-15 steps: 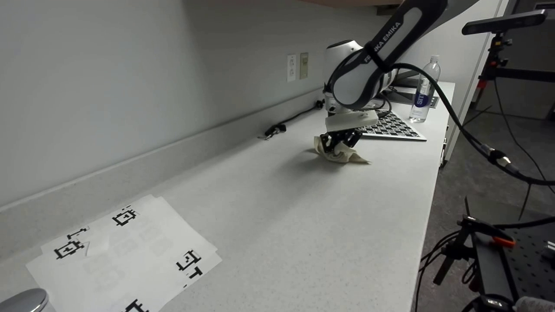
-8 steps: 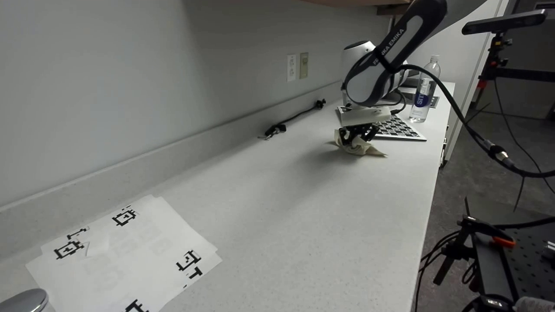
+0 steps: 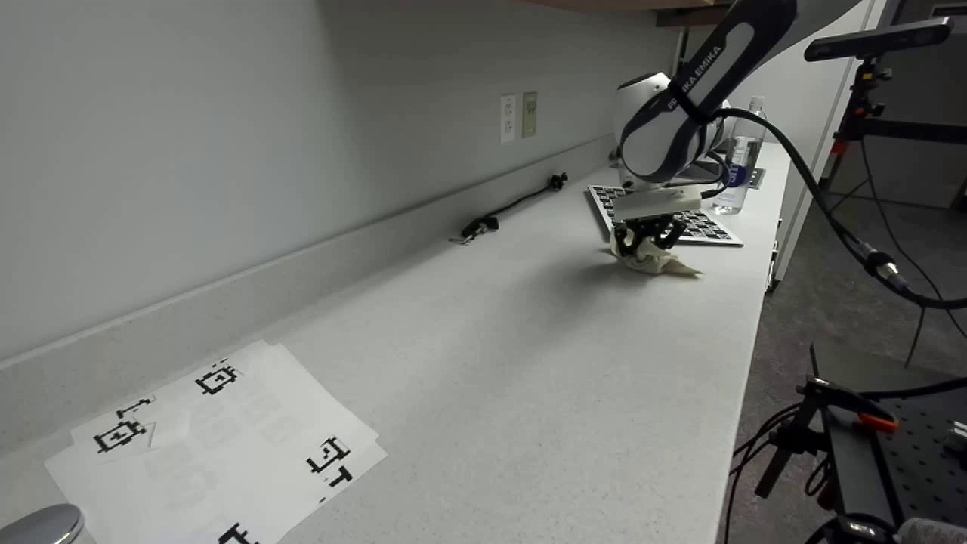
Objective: Wipe the countertop with the towel
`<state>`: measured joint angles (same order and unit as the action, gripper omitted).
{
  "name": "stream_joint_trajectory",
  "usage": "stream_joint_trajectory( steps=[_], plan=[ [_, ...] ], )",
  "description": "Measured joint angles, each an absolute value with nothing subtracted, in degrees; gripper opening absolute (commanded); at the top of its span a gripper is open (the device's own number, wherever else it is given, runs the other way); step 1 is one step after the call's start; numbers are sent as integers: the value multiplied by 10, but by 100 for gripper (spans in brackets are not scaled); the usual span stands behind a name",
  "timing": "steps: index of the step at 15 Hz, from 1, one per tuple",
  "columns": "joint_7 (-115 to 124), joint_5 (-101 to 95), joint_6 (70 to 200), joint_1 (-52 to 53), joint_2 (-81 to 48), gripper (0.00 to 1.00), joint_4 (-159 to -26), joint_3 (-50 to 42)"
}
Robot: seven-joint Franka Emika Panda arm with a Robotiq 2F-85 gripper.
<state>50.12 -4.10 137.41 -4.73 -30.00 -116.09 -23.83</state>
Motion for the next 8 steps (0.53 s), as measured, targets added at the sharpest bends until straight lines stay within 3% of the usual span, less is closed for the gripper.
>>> stream_joint_trajectory(
  steps=[8],
  plan=[
    [487, -42, 1349, -37, -267, 3, -1186, -171]
  ],
)
